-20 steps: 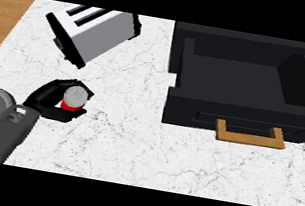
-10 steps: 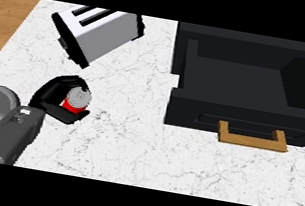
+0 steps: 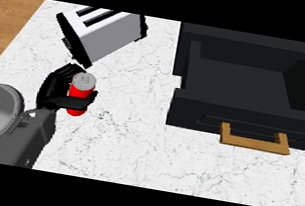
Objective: Pick up the can, place it into the drawer and close the drawer
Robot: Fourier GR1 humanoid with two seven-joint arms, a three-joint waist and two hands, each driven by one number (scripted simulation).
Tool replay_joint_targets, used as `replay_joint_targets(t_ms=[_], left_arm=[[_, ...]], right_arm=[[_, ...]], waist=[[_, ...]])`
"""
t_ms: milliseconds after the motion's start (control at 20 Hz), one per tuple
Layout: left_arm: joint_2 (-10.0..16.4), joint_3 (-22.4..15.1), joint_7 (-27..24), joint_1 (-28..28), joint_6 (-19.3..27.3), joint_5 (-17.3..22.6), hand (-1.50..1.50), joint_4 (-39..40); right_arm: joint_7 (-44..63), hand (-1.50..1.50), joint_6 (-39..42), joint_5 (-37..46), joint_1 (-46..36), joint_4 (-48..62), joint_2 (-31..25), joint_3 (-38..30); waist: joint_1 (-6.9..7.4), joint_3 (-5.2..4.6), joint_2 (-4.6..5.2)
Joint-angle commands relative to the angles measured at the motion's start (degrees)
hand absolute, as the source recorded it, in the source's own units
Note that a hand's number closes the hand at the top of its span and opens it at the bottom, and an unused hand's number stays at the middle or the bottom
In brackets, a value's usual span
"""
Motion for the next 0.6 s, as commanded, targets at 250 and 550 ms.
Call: replay_joint_targets(t_ms=[250, 550], left_arm=[[-6.8, -9.2, 18.9, 6.1, 7.6, -1.3, 1.50, -31.3], [-8.3, -15.9, 32.9, 3.1, 13.3, -2.2, 1.50, -44.7]], right_arm=[[-0.7, -1.50, 0.3, -0.8, -0.2, -0.3, 0.1, -1.3], [0.4, -1.50, 0.4, -1.3, 0.2, -1.1, 0.0, -1.2]], waist=[[-0.13, -0.02, 0.03], [-0.87, -0.07, 0.23]])
